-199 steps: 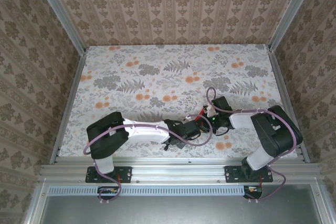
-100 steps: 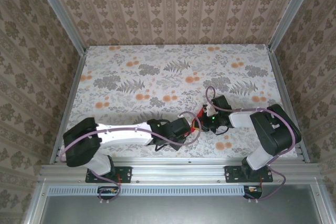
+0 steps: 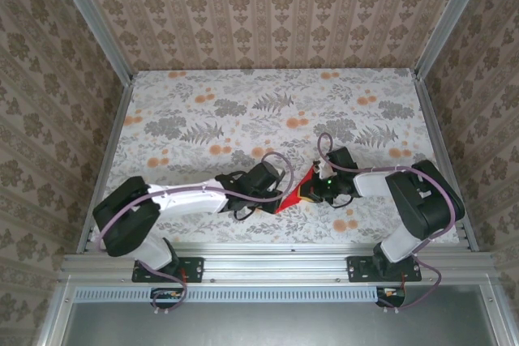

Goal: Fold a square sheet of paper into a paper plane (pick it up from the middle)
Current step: Fold the wing for the fifth time at the center of the table.

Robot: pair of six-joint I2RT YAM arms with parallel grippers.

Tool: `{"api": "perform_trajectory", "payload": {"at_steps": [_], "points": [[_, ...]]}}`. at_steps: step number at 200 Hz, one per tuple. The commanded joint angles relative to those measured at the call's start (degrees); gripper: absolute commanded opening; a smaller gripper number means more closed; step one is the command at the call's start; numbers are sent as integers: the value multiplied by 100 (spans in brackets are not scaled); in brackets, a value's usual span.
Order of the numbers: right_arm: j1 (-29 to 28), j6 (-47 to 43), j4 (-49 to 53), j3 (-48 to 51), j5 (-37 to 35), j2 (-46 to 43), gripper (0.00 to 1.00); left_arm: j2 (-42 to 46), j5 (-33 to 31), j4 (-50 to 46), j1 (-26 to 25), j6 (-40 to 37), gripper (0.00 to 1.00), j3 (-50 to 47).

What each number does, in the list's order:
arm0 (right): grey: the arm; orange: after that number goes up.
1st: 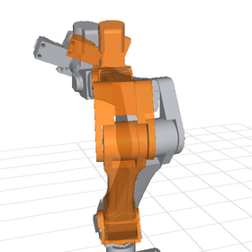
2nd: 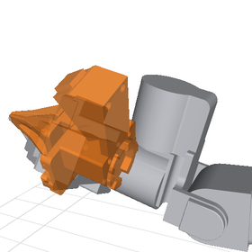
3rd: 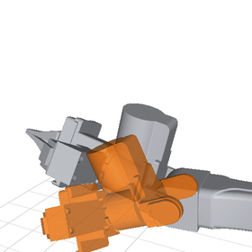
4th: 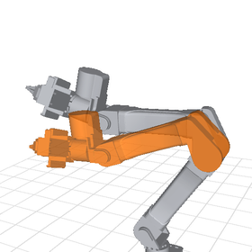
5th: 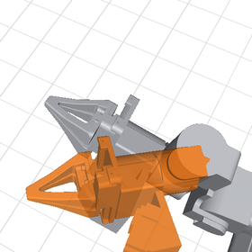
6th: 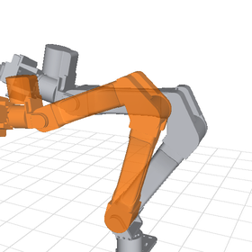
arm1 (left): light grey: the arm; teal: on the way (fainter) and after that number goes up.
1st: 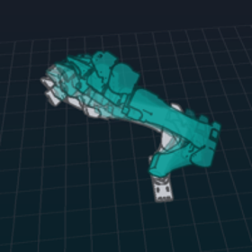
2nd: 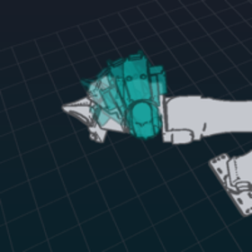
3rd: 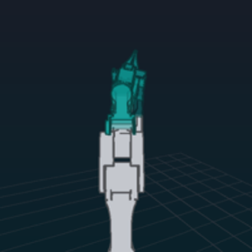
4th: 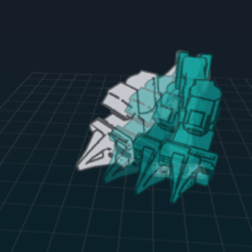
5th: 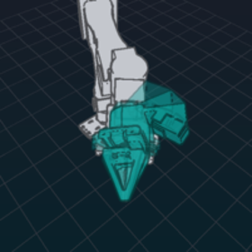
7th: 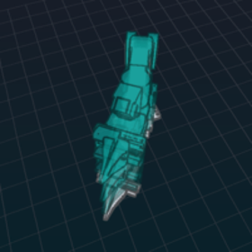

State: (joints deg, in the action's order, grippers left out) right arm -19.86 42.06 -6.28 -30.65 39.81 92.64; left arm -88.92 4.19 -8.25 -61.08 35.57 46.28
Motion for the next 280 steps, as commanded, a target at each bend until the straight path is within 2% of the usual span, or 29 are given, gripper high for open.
{"api": "perform_trajectory", "payload": {"at_steps": [1,85,161,280], "points": [[87,-153,531,279,-892,408,0,-222,337,269,28,138,7,132],[81,-87,570,331,-1057,550,0,-508,687,517,362,126,1,183],[84,-38,725,350,-1283,475,0,-832,1022,600,332,125,0,288],[76,-7,765,385,-1328,404,0,-1139,1190,836,247,236,0,261]]}}
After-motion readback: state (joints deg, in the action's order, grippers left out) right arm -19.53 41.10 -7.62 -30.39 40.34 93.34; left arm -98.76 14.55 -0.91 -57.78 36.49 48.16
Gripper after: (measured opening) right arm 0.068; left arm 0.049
